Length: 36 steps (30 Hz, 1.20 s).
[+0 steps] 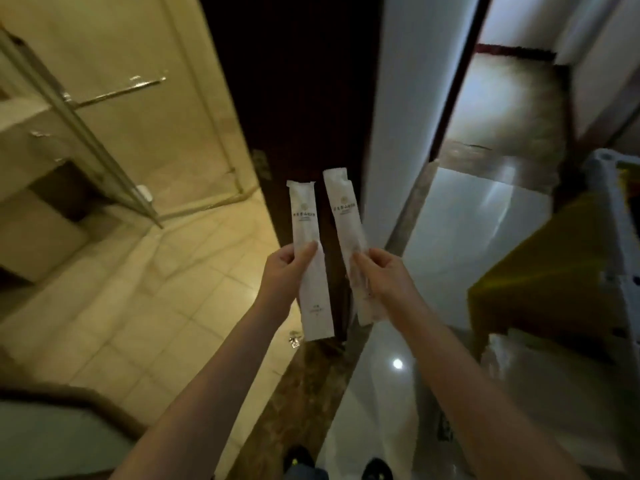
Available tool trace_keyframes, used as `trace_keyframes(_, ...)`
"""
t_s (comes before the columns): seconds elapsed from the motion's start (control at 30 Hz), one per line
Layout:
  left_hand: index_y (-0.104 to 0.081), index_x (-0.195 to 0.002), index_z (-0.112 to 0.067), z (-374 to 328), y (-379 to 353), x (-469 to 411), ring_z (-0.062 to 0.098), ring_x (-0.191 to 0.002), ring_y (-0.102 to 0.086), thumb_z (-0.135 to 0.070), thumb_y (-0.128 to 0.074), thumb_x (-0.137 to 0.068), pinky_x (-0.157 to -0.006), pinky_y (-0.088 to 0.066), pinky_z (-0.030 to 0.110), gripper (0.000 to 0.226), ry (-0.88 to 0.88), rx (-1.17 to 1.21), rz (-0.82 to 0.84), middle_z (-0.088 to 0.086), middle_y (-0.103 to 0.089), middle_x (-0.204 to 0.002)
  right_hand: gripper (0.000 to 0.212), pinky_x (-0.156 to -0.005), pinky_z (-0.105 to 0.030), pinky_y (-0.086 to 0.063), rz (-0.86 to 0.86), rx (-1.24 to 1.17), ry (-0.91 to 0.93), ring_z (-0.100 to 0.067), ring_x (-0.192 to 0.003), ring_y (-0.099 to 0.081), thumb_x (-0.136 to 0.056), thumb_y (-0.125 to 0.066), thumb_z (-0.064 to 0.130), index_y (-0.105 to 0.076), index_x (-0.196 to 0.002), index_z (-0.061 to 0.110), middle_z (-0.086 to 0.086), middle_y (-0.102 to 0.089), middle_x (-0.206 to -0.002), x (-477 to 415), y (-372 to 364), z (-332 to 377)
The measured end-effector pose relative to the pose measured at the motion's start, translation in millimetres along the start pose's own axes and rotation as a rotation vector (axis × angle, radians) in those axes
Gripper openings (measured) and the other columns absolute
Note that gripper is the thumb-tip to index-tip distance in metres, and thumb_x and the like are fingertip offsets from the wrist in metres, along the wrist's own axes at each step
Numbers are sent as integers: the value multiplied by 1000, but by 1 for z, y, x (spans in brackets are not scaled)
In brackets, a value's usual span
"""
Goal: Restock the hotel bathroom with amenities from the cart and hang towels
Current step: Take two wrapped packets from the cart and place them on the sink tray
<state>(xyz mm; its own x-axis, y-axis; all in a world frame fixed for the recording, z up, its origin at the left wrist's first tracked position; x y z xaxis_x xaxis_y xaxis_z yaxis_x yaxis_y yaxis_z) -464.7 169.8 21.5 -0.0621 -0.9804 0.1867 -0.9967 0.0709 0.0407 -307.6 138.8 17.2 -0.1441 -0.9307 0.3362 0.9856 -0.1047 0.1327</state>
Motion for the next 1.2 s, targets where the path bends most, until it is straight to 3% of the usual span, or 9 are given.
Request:
trace_keyframes(0.13,-62,-74,-12,9,105,-1,2,-53,-59,-24,-56,-92,-54,-48,21,23,8,45,-206,-5,-61,-62,20,-59,-22,-40,160,94,40,-11,-78,-58,-98,-46,36,-58,-105,22,4,-60,-89,-16,-101,19)
trace_keyframes(0.2,-61,-73,-12,12,157,-1,1,-51,-57,-24,-55,-93,-51,-47,18,25,7,59,-317,0,-57,-65,20,-59,-23,-41,223,116,35,-13,-77,-58,-97,-48,33,-60,-101,18,1,-60,-88,-25,-151,26)
trace_keyframes(0.3,-62,-78,-11,21,228,-5,6,-59,-59,-27,-54,-94,-57,-48,22,24,26,88,-454,2,-59,-71,19,-58,-22,-44,298,149,63,-15,-74,-56,-97,-50,28,-62,-89,15,-1,-59,-80,-41,-222,36)
trace_keyframes(0.4,-63,-81,-12,32,286,-13,13,-67,-59,-29,-54,-94,-63,-48,27,23,63,143,-575,2,-61,-76,21,-57,-23,-42,378,178,44,-12,-69,-51,-96,-51,27,-64,-91,11,0,-56,-76,-56,-285,41)
trace_keyframes(0.5,-60,-82,-13,36,331,-26,15,-69,-58,-30,-54,-93,-65,-49,29,21,78,193,-655,2,-60,-76,33,-62,-30,-41,443,206,55,-19,-72,-49,-95,-52,26,-61,-99,-5,-9,-53,-81,-77,-339,48)
trace_keyframes(0.7,-58,-83,-15,39,410,-77,18,-74,-58,-31,-52,-94,-74,-50,36,20,89,223,-781,3,-60,-79,34,-62,-31,-41,546,230,61,-21,-73,-48,-93,-51,22,-57,-103,-10,-10,-51,-82,-143,-440,72)
trace_keyframes(0.87,-58,-85,-17,34,484,-133,19,-80,-58,-28,-46,-97,-78,-48,35,20,132,246,-881,4,-60,-84,27,-70,-33,-43,650,242,46,-23,-79,-52,-91,-50,13,-58,-109,-7,-11,-55,-88,-208,-525,106)
trace_keyframes(1.03,-55,-85,-24,27,560,-176,17,-83,-58,-25,-42,-99,-83,-48,36,19,159,291,-956,1,-60,-87,13,-67,-31,-46,784,250,77,-21,-82,-58,-93,-52,16,-64,-97,16,-8,-65,-94,-251,-616,143)
trace_keyframes(1.2,-57,-83,-24,32,658,-211,19,-87,-60,-28,-48,-97,-89,-49,40,17,176,257,-1030,2,-62,-88,14,-64,-29,-44,840,303,84,-19,-82,-58,-93,-53,19,-64,-102,16,-2,-64,-91,-287,-724,165)
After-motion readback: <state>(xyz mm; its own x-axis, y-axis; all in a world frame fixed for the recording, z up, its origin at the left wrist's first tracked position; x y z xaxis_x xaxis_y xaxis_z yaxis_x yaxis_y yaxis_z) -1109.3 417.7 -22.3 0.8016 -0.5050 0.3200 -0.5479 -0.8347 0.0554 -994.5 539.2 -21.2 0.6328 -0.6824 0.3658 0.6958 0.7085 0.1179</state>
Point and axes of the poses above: each hand's wrist, its own x-axis away from the middle knuckle, its own y-axis out of the back of the hand, z = x × y, the point moved 7 cm from there along -x, towards the middle knuckle
